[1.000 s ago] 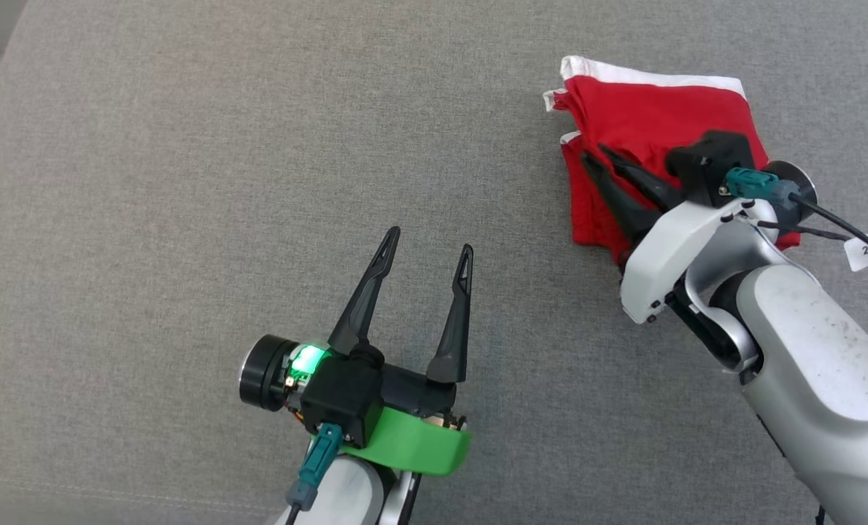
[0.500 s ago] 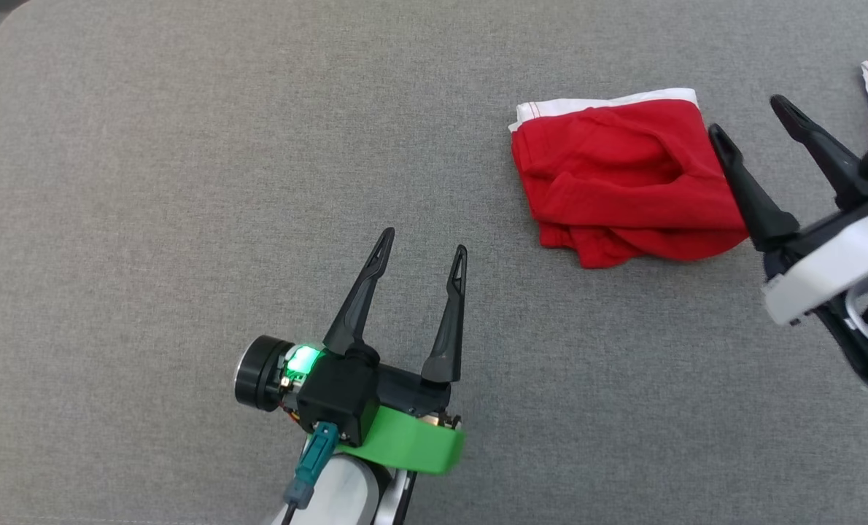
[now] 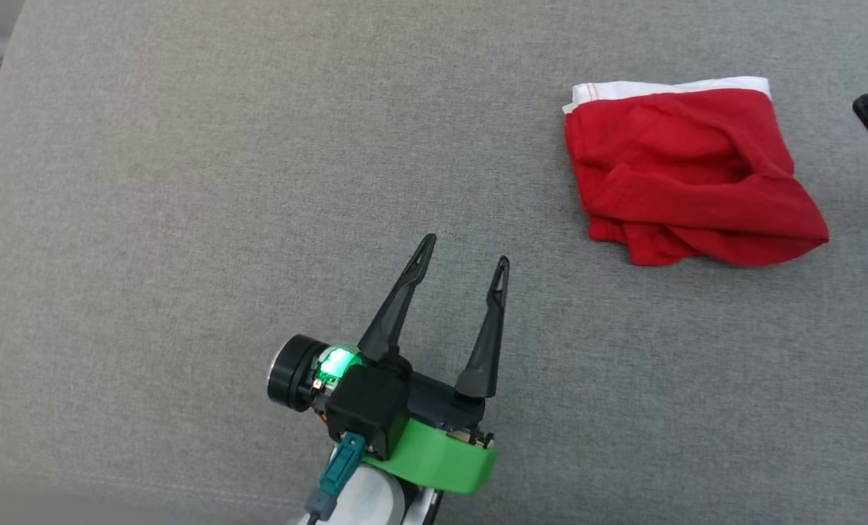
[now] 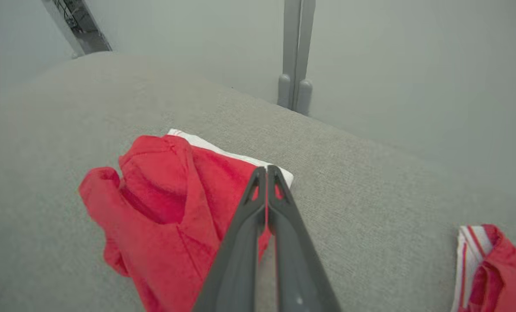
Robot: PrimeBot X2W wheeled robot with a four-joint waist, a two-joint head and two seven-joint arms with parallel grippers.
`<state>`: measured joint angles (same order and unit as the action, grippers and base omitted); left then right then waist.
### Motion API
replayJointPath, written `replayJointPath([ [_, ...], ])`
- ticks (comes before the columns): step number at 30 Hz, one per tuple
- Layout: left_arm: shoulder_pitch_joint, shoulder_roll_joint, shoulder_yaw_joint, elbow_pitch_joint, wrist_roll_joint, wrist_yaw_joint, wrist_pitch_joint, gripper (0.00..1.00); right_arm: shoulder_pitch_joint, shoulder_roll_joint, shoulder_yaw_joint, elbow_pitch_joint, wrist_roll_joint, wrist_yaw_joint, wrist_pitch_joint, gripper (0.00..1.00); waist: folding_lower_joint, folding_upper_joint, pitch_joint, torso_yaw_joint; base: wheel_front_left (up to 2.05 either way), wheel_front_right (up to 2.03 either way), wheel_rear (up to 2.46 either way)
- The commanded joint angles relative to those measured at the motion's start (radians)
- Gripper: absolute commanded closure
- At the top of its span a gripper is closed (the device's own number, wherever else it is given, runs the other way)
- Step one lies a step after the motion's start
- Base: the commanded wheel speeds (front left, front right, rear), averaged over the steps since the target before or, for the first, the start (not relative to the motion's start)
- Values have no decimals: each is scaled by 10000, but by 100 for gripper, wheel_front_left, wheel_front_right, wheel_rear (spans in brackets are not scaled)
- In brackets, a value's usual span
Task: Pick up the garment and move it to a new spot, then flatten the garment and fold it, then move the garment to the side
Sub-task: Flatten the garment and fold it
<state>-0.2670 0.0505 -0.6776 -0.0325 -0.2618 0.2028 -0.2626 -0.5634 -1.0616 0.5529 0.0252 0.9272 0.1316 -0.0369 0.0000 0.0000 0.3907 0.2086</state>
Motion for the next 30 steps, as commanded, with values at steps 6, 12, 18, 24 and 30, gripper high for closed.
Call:
replayJointPath([
  [6,-438,9,-445,-87,-229,99,-24,0,-1374,-32,239,565,4400,-12,2012,100,0,0,790,839,0,0,0],
  [12,-590,9,-722,-76,-307,217,-24,0,-1974,-95,615,936,5525,-12,3314,100,0,0,1005,1060,0,0,0],
  [18,-668,9,-771,-21,-308,336,-24,0,-2035,89,730,717,6676,-12,4324,100,0,0,1040,987,0,0,0],
  [24,-751,10,-676,81,-305,246,-24,0,-1806,357,689,85,7403,-12,4902,100,0,0,901,632,0,0,0],
  [30,-780,10,-540,203,-248,180,-24,0,-1427,346,781,-380,7884,-12,5724,100,0,0,640,287,0,0,0],
])
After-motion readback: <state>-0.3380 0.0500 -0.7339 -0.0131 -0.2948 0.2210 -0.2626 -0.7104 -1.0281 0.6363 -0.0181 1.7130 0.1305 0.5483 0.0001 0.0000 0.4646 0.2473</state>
